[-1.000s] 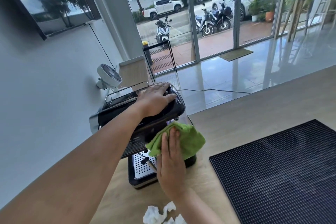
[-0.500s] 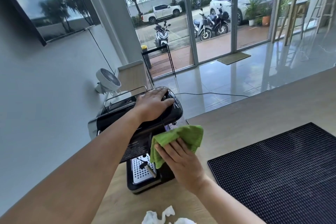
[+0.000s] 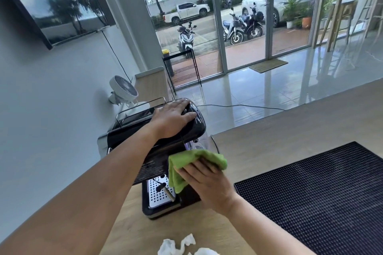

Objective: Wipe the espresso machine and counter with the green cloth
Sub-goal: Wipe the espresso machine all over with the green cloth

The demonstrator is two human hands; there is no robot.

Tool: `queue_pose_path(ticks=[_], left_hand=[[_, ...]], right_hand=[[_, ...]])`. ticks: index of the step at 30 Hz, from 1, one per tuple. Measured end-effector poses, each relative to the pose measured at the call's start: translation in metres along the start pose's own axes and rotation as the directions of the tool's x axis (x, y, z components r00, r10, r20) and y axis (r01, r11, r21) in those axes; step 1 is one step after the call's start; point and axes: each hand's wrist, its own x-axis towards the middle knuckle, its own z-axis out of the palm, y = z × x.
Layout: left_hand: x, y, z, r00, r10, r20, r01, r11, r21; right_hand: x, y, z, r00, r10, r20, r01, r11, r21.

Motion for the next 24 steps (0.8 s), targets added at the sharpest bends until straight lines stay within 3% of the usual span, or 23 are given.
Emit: queue_pose_path(ticks=[1, 3, 6, 8, 10, 11, 12, 14, 17, 20, 22, 24], left_hand=[[0.000, 0.000, 0.000, 1.000, -0.002, 0.001, 0.002, 1.000, 0.003], [-0.002, 0.000, 0.000, 1.000, -0.002, 0.008, 0.002, 1.000, 0.007], [-0.005, 0.001, -0.003, 1.000, 0.003, 0.004, -0.003, 1.000, -0.010], [-0.006, 0.000, -0.003, 1.000, 0.003, 0.005, -0.003, 1.000, -0.020], [-0.007, 0.000, -0.002, 1.000, 0.004, 0.008, -0.004, 1.000, -0.022], [-0.006, 0.000, -0.001, 1.000, 0.006, 0.005, -0.006, 1.000, -0.018], [-0.005, 0.000, -0.001, 1.000, 0.008, 0.001, -0.008, 1.000, -0.014], [-0.002, -0.001, 0.000, 1.000, 0.012, -0.008, -0.012, 1.000, -0.004], [0.001, -0.002, 0.002, 1.000, 0.012, -0.007, -0.012, 1.000, 0.004], [0.000, -0.002, 0.003, 1.000, 0.008, 0.003, -0.008, 1.000, -0.001], [0.001, -0.002, 0.002, 1.000, 0.011, -0.004, -0.011, 1.000, 0.006], [0.000, -0.002, 0.001, 1.000, 0.012, -0.002, -0.012, 1.000, 0.000]], right_hand=[[0.006, -0.002, -0.001, 1.000, 0.016, -0.026, -0.015, 1.000, 0.021], [-0.003, -0.006, 0.006, 0.992, -0.087, 0.091, 0.086, 0.996, 0.009], [-0.042, -0.002, 0.026, 0.839, -0.290, 0.461, 0.356, 0.932, -0.062], [-0.063, 0.005, 0.035, 0.755, -0.318, 0.573, 0.434, 0.898, -0.072], [-0.072, 0.013, 0.039, 0.809, -0.334, 0.484, 0.433, 0.895, -0.107], [-0.069, 0.018, 0.041, 0.887, -0.331, 0.323, 0.385, 0.915, -0.119], [-0.059, 0.021, 0.036, 0.949, -0.276, 0.151, 0.293, 0.951, -0.101], [-0.024, 0.025, 0.013, 0.992, -0.062, -0.112, 0.062, 0.998, -0.004], [0.018, 0.025, -0.004, 0.933, 0.200, -0.300, -0.140, 0.968, 0.211], [0.027, 0.000, 0.011, 0.848, 0.455, -0.273, -0.292, 0.829, 0.477], [0.022, -0.025, 0.019, 0.722, 0.677, -0.144, -0.432, 0.604, 0.670], [0.014, -0.040, 0.022, 0.598, 0.801, 0.016, -0.494, 0.352, 0.795]])
